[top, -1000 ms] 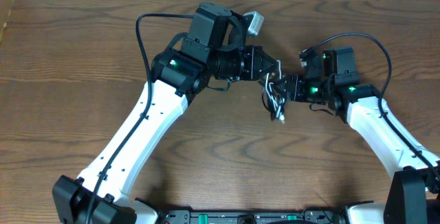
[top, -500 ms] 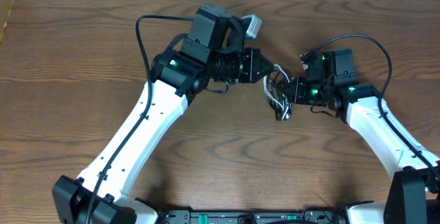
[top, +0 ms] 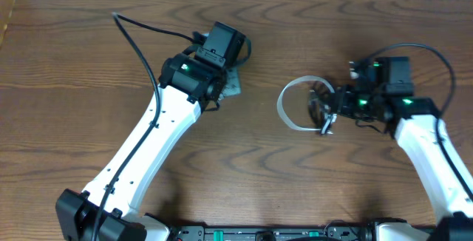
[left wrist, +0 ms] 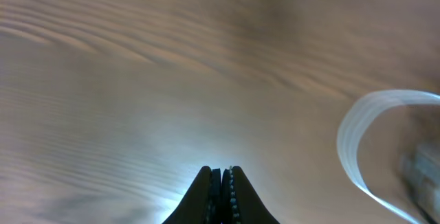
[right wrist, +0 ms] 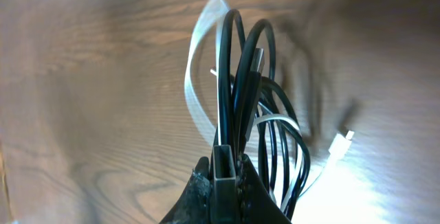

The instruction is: Untangle cables

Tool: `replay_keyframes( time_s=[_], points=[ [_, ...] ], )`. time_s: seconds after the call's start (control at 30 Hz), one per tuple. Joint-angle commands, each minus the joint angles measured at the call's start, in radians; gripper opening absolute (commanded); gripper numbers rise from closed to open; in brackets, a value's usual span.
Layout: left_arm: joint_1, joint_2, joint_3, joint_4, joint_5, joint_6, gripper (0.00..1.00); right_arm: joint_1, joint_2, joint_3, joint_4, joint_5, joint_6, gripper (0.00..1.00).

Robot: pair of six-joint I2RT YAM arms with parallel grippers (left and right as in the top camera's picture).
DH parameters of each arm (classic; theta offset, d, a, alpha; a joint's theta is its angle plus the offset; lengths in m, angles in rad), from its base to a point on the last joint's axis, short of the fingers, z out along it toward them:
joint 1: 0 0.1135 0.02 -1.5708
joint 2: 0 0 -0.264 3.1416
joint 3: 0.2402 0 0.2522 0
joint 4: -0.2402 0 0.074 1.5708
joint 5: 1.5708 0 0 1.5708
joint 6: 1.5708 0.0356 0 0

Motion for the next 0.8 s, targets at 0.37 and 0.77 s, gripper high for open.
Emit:
replay_keyframes(
  time_s=[0.37, 0.77],
  points=[
    [0.027, 0.007, 0.002, 0.075, 0.436, 0.163, 0.08, -0.076, -0.04, 0.016, -0.077, -0.075, 0.013, 0.01],
    [-0.125, 0.028, -0.026, 0.16, 0.661, 0.457, 0.43, -0.077, -0.04, 0.016, 0.047, -0.222, 0.248, 0.01]
  ],
)
